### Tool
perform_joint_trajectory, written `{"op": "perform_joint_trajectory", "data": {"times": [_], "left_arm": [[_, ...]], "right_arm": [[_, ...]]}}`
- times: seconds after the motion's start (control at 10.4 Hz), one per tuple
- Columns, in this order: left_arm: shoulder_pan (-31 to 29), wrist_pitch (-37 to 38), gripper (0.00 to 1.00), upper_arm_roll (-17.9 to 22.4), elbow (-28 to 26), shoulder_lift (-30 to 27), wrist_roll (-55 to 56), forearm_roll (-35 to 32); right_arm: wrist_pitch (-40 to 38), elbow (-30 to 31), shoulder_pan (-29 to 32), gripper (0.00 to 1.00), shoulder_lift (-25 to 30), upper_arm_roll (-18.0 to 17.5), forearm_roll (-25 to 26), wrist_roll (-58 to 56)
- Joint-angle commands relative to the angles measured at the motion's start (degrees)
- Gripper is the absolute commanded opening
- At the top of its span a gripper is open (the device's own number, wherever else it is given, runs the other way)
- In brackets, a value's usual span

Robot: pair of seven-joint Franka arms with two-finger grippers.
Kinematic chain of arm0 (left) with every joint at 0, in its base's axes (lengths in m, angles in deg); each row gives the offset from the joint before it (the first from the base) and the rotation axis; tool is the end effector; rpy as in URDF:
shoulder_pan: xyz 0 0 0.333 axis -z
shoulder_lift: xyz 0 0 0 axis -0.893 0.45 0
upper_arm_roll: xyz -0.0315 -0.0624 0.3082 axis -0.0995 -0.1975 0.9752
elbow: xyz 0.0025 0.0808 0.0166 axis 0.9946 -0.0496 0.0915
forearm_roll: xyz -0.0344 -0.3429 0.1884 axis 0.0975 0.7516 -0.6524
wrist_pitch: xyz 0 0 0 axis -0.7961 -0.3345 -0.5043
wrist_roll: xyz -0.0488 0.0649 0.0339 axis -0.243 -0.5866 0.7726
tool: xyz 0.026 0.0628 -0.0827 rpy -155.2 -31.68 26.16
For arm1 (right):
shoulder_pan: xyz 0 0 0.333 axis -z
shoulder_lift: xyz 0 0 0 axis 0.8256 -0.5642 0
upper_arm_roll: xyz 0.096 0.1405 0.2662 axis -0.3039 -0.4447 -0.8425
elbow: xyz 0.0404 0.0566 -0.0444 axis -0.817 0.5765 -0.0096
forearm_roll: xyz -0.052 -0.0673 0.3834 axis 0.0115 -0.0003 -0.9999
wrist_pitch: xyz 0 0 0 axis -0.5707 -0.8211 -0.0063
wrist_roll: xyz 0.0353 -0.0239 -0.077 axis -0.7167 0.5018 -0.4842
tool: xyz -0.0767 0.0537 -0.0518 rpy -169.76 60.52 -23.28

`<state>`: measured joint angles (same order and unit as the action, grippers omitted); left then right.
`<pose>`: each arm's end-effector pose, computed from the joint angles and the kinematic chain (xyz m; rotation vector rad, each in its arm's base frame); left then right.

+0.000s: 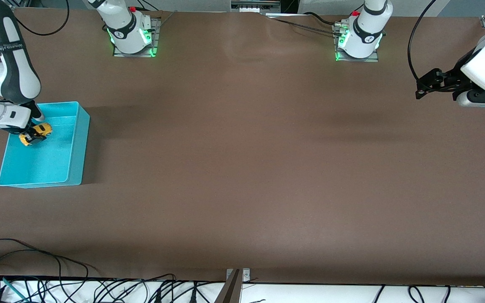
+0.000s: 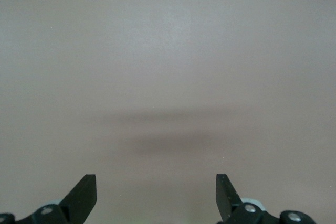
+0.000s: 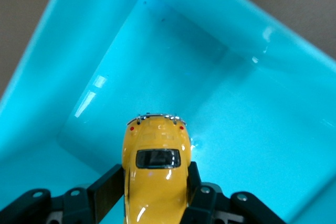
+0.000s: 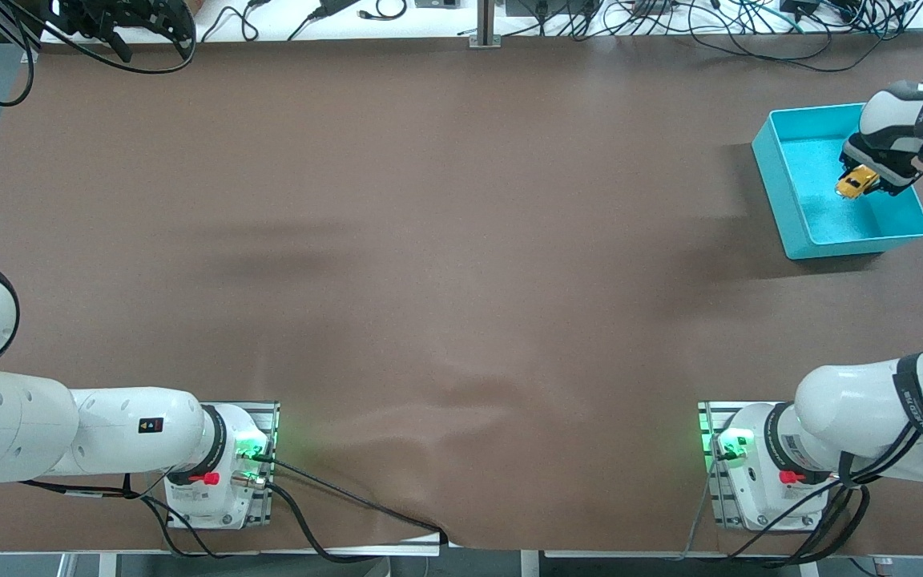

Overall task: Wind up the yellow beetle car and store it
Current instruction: 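Lower the car into the blue bin and open the right gripper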

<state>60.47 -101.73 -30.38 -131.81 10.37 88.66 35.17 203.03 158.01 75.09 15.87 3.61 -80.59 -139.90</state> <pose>0.5339 -0.0314 0.6073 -3.1376 0.0353 0.1283 0.5113 -0.2278 0.2543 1.3623 2.8189 -0.1896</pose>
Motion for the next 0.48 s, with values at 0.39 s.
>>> {"op": "perform_joint_trajectory", "data": {"times": [0.39], "left_arm": [[-0.3,1.3,1.0,0.0,1.4,0.4,-0.1,0.8]], "right_arm": [[7.0,1.1,4.8,0.12,-7.1,-0.7,-1.6,-2.9]]}}
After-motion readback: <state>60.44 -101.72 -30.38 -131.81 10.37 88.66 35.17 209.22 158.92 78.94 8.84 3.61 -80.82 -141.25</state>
